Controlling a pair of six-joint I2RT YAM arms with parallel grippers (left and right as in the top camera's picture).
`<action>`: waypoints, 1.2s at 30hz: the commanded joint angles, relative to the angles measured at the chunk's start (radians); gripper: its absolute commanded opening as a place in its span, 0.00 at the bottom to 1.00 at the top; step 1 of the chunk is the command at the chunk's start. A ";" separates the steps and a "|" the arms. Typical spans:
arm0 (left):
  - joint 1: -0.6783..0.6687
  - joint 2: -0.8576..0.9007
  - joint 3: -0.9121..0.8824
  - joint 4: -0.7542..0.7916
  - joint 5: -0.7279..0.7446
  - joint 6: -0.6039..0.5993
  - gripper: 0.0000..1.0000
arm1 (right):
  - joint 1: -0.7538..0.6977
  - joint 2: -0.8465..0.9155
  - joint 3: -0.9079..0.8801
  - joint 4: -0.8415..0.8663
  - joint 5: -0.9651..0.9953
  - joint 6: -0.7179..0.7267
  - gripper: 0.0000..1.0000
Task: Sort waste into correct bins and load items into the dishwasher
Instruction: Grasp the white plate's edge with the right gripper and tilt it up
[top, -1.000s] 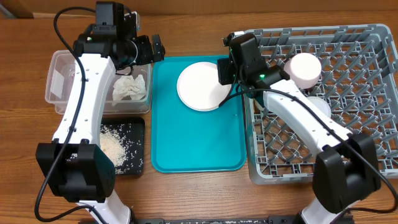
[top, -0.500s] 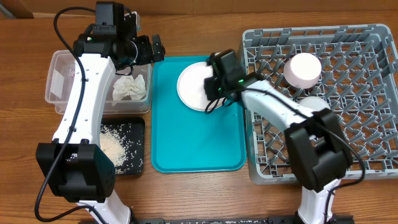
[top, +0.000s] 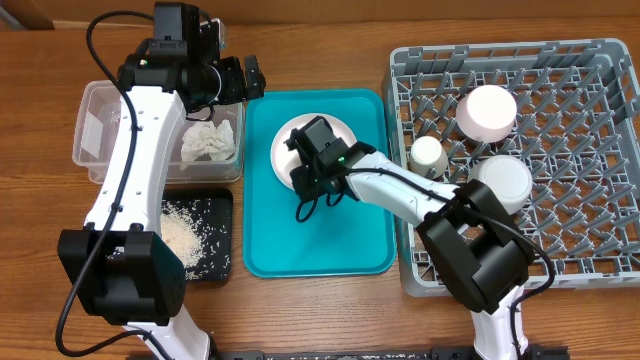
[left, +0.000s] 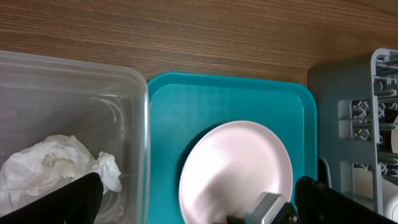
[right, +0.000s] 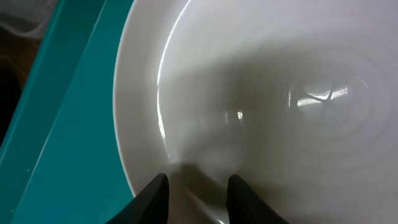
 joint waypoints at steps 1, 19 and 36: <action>-0.003 -0.024 0.018 0.001 -0.003 -0.006 1.00 | 0.023 0.010 -0.011 -0.034 -0.063 0.001 0.33; -0.003 -0.024 0.018 0.001 -0.003 -0.006 1.00 | -0.082 -0.165 0.041 -0.071 0.114 0.001 0.34; -0.003 -0.024 0.018 0.001 -0.003 -0.006 1.00 | -0.203 -0.081 0.014 -0.001 0.114 0.000 0.34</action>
